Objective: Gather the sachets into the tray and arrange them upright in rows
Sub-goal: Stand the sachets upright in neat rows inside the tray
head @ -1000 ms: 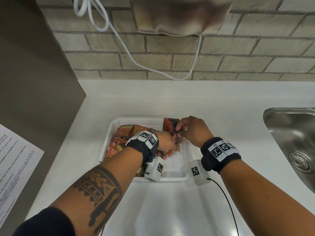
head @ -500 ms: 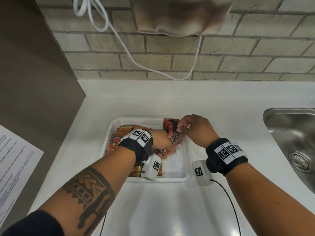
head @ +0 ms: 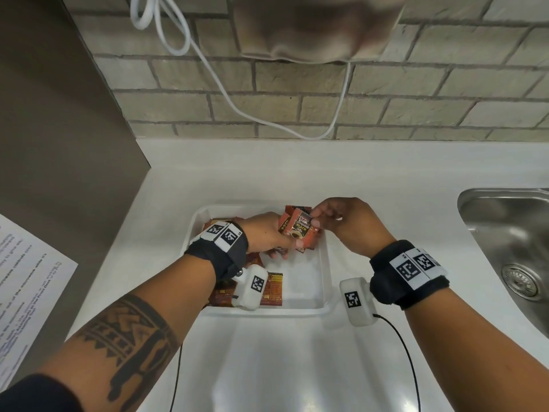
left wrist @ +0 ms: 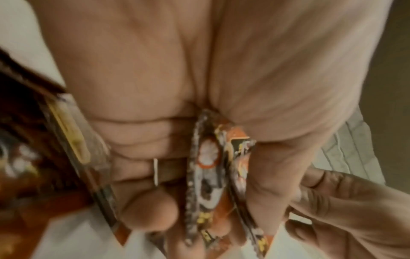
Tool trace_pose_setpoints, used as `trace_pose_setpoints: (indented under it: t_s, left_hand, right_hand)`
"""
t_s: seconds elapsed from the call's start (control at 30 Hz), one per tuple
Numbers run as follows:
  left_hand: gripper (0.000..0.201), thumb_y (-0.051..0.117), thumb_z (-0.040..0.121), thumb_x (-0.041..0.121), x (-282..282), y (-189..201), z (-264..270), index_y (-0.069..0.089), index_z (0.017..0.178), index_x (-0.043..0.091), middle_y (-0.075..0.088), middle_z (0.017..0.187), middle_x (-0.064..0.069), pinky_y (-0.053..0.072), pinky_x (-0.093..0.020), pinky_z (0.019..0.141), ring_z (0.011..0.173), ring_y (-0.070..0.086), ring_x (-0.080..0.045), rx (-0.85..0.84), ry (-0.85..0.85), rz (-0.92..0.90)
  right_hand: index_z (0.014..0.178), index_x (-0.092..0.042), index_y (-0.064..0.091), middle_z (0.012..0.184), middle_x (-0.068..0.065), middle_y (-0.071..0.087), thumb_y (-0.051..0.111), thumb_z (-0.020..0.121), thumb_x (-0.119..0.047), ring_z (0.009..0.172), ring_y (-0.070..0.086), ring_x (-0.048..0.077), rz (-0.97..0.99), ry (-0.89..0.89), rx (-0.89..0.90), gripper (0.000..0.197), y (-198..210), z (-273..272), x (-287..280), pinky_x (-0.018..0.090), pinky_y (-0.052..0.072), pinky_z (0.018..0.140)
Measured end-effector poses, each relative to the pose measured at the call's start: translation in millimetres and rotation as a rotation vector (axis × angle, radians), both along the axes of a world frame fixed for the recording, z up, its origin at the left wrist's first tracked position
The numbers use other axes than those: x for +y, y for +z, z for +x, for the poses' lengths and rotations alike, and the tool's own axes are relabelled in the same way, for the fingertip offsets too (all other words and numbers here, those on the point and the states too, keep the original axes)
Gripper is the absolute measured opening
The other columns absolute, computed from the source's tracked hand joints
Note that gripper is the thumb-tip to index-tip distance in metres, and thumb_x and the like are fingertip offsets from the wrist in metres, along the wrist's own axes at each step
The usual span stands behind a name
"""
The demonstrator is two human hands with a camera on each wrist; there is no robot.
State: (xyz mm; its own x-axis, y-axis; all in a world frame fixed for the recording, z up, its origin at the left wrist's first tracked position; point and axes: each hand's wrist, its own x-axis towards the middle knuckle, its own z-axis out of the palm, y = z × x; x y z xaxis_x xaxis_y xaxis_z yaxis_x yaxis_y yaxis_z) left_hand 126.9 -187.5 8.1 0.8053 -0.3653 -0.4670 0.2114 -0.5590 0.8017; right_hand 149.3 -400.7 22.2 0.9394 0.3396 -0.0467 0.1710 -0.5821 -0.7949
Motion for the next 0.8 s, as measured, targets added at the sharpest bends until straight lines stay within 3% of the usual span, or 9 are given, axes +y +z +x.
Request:
trace_pose_setpoints:
  t_s: [0.1, 0.2, 0.3, 0.4, 0.5, 0.6, 0.7, 0.8]
  left_hand:
    - [0.026, 0.067, 0.093, 0.042, 14, 4, 3, 0.070, 0.093, 0.016, 0.070, 0.075, 0.001, 0.054, -0.031, 0.077, 0.069, 0.065, -0.015, -0.059, -0.087, 0.366]
    - [0.022, 0.067, 0.093, 0.033, 20, 9, 5, 0.073, 0.085, 0.013, 0.067, 0.067, 0.002, 0.049, -0.027, 0.065, 0.055, 0.057, -0.013, 0.021, -0.106, 0.558]
    - [0.017, 0.067, 0.093, 0.028, 13, 11, 4, 0.077, 0.091, 0.014, 0.067, 0.067, 0.004, 0.045, -0.022, 0.058, 0.052, 0.055, -0.011, 0.118, -0.133, 0.526]
    - [0.021, 0.063, 0.096, 0.031, -5, 6, 3, 0.073, 0.109, 0.017, 0.070, 0.082, 0.002, 0.046, -0.021, 0.060, 0.066, 0.059, -0.014, 0.123, -0.188, 0.447]
    - [0.014, 0.058, 0.099, 0.029, -26, -1, 6, 0.067, 0.102, 0.019, 0.067, 0.083, 0.002, 0.047, -0.022, 0.061, 0.070, 0.057, -0.015, 0.115, -0.256, 0.464]
    - [0.018, 0.057, 0.099, 0.026, -40, -9, 10, 0.068, 0.096, 0.012, 0.065, 0.078, 0.001, 0.047, -0.022, 0.056, 0.063, 0.056, -0.015, 0.116, -0.307, 0.531]
    - [0.030, 0.059, 0.098, 0.028, -45, -14, 15, 0.070, 0.116, 0.006, 0.067, 0.086, -0.002, 0.048, -0.023, 0.056, 0.062, 0.056, -0.017, 0.162, -0.303, 0.547]
    - [0.035, 0.060, 0.098, 0.028, -48, -15, 18, 0.067, 0.122, 0.004, 0.066, 0.089, -0.004, 0.047, -0.023, 0.056, 0.059, 0.055, -0.016, 0.198, -0.277, 0.526]
  right_hand:
    - [0.087, -0.026, 0.072, 0.084, -0.011, 0.070, 0.073, 0.090, -0.021, 0.079, 0.060, 0.002, -0.121, 0.001, -0.041, 0.006, 0, -1, -5, 0.003, 0.040, 0.065]
    - [0.085, -0.026, 0.073, 0.082, -0.016, 0.066, 0.069, 0.091, -0.020, 0.077, 0.057, 0.002, -0.237, 0.026, -0.090, 0.009, -5, -3, -5, 0.003, 0.038, 0.064]
    - [0.087, -0.022, 0.075, 0.086, -0.010, 0.060, 0.069, 0.090, -0.018, 0.079, 0.055, 0.010, -0.306, 0.047, -0.137, 0.007, -13, -4, -1, 0.006, 0.035, 0.063]
    - [0.087, -0.020, 0.078, 0.090, -0.001, 0.057, 0.069, 0.088, -0.016, 0.080, 0.054, 0.014, -0.326, 0.057, -0.173, 0.010, -18, -4, 3, 0.018, 0.034, 0.064]
    - [0.083, -0.022, 0.077, 0.092, 0.000, 0.056, 0.070, 0.085, -0.016, 0.083, 0.054, 0.016, -0.332, 0.052, -0.164, 0.010, -19, -1, 6, 0.025, 0.039, 0.070]
    - [0.082, -0.021, 0.077, 0.093, 0.000, 0.055, 0.068, 0.085, -0.017, 0.086, 0.054, 0.016, -0.355, 0.062, -0.138, 0.010, -20, 1, 8, 0.026, 0.040, 0.072]
    - [0.083, -0.021, 0.077, 0.094, 0.000, 0.056, 0.068, 0.086, -0.016, 0.088, 0.055, 0.017, -0.361, 0.069, -0.131, 0.010, -22, 2, 9, 0.027, 0.043, 0.074]
    - [0.085, -0.020, 0.077, 0.095, 0.000, 0.056, 0.069, 0.085, -0.014, 0.088, 0.056, 0.017, -0.350, 0.064, -0.115, 0.010, -22, 3, 9, 0.027, 0.045, 0.075]
